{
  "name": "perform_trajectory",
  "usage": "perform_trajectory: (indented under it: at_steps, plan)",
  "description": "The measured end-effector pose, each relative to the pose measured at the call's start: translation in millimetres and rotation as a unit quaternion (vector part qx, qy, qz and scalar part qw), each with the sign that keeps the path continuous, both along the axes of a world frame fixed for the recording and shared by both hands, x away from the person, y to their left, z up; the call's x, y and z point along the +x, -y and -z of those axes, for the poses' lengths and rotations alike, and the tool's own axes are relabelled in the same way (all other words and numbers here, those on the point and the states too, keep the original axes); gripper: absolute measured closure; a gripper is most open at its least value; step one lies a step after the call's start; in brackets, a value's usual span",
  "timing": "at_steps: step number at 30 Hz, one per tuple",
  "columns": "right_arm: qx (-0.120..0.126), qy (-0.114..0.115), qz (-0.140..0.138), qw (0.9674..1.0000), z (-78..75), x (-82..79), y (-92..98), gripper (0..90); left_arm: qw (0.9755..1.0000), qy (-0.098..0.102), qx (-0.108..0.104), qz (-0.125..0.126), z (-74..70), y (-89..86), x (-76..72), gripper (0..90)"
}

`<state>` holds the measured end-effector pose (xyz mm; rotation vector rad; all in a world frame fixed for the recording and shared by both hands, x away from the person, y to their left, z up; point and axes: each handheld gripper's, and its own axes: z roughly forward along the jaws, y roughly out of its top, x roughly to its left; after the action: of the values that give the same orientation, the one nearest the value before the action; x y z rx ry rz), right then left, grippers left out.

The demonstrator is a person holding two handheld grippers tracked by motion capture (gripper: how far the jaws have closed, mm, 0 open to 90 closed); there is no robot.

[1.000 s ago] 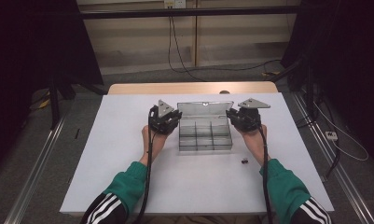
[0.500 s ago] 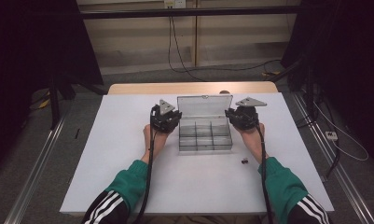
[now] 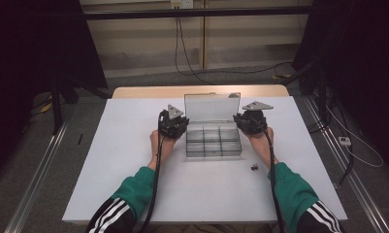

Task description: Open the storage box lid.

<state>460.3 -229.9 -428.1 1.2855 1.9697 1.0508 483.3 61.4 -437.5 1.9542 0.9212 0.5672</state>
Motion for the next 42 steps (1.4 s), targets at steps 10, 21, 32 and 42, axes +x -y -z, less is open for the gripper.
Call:
perform_trajectory:
  at_steps: [10, 21, 32, 42]
  plan:
    - [-0.004, -0.024, -0.015, 0.9996, -7.1, -8.7, 0.3, 66.7, 0.9998, 0.001, 0.011, 0.013, -9.9, -3.5, -11.1, 47.8]
    - [0.004, -0.051, -0.055, 0.9972, -17.2, -36.2, 6.7, 37.2, 0.9986, -0.014, 0.035, 0.037, -17.4, -20.9, -41.9, 13.5]
    - [0.006, -0.071, -0.087, 0.9936, -18.4, -66.9, 15.5, 15.1, 0.9982, -0.014, 0.046, 0.035, -24.9, -49.1, -77.3, 4.5]
    - [-0.001, -0.075, -0.109, 0.9912, -11.7, -88.4, 24.4, 5.3, 0.9955, -0.009, 0.083, 0.044, -17.5, -57.7, -113.9, 0.5]
